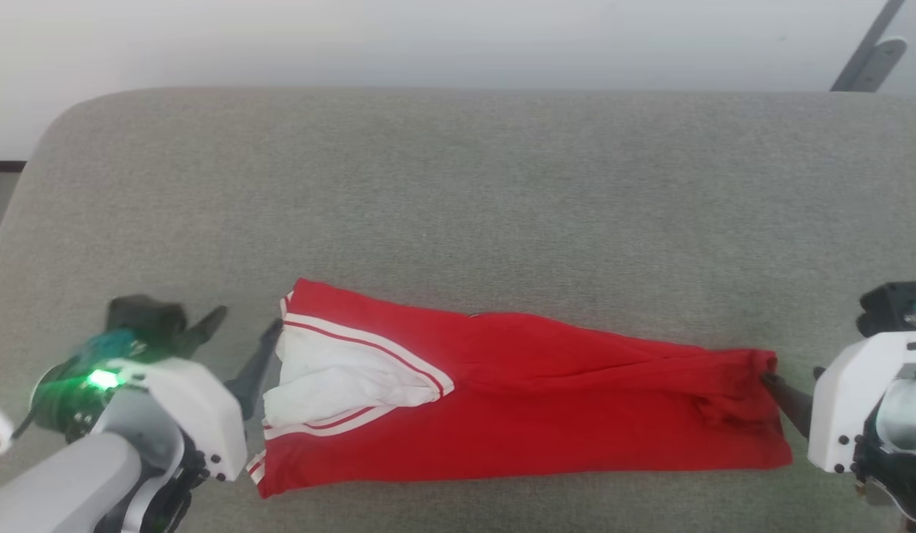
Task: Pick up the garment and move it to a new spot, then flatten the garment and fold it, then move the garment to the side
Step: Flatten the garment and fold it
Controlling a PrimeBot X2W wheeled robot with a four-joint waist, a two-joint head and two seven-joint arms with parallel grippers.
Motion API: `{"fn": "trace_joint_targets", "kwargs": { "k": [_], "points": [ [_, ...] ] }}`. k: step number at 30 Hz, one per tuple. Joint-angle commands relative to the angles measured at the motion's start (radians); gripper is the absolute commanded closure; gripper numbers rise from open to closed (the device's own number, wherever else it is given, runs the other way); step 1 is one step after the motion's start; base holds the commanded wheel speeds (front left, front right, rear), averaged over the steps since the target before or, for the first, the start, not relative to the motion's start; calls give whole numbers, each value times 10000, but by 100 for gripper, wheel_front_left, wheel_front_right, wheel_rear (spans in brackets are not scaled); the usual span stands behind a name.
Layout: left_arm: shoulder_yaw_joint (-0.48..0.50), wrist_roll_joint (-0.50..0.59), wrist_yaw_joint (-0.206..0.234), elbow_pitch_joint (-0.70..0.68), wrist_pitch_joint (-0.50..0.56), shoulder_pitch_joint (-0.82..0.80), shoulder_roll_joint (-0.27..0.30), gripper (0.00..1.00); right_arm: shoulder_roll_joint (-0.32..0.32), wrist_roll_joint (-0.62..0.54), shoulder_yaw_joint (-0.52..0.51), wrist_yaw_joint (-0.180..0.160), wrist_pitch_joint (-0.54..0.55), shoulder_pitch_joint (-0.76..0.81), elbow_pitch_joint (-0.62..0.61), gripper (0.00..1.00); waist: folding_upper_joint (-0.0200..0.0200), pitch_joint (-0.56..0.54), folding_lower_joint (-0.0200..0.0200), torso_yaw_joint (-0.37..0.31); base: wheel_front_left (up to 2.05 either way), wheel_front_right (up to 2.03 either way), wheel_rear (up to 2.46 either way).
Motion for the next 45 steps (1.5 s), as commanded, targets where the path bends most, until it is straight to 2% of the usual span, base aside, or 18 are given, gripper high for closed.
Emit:
{"fn": "trace_joint_targets", "kwargs": {
  "k": [1, 6, 11, 13, 18, 19, 20, 21, 23, 24, 30, 39, 45],
  "points": [
    [146, 9, -44, 116, -464, 293, -69, 0, 26, -28, -80, 4, -44, 129, 122, 0, 0, 7, 0, 82, 0, 0, 0],
    [588, -19, -33, 569, -1773, 884, -58, 0, 47, 11, -326, 4, -33, 81, 614, 0, 0, 31, 0, 277, 0, 0, 0],
    [1355, -95, -147, 1174, -2258, 1701, -231, 0, 42, 153, -328, 4, -89, -92, 1448, 0, 0, 19, 0, 546, 0, 0, 0],
    [1816, -62, -323, 1345, -2302, 1993, -465, 0, 40, 233, -216, 4, -150, -188, 1837, 0, 0, 5, 0, 669, 0, 0, 0],
    [3279, 1003, -688, 1665, -2299, 2711, -1155, 0, 54, 525, 42, 4, -255, -361, 2905, 0, 0, -35, 0, 976, 0, 0, 0],
    [3599, 1148, -838, 1693, -2300, 2842, -1371, 0, 11, 602, 154, 6, -285, -387, 3081, 4, 0, -47, 0, 1034, 0, 0, 0],
    [3899, 1470, -949, 1741, -2301, 2975, -1530, 0, -6, 703, 221, 4, -372, -402, 3249, 72, 0, -65, 0, 1089, 0, 0, 0],
    [4212, 1701, -1051, 1796, -2301, 3114, -1665, 0, -32, 841, 325, 6, -411, -426, 3360, 100, 0, -79, 0, 1126, 0, 0, 0],
    [4772, 2150, -1327, 1897, -2302, 3470, -2046, 0, -186, 985, 479, 4, -528, -454, 3567, 100, 0, -113, 0, 1183, 0, 0, 0],
    [5744, 2844, -1829, 1848, -2303, 3819, -2566, 0, -368, 1314, 462, 4, -773, -528, 3689, 100, 0, -157, 0, 1225, 0, 0, 0],
    [7105, 3724, -2681, 2239, -2304, 4573, -3385, 0, -869, 1682, 146, -2, -1025, -568, 3653, 100, 0, -202, 0, 1122, 0, 0, 0],
    [8154, 4592, -3473, 2652, -2305, 4770, -4218, 0, -1661, 1530, -964, -3, -1268, -677, 3875, 100, 0, -49, 0, 687, 0, 0, 0],
    [8511, 4953, -3757, 2744, -2305, 4593, -4505, 0, -2213, 1229, -1545, -2, -1421, -855, 4478, 100, 0, 72, 0, 465, 0, 0, 0]
  ]
}}
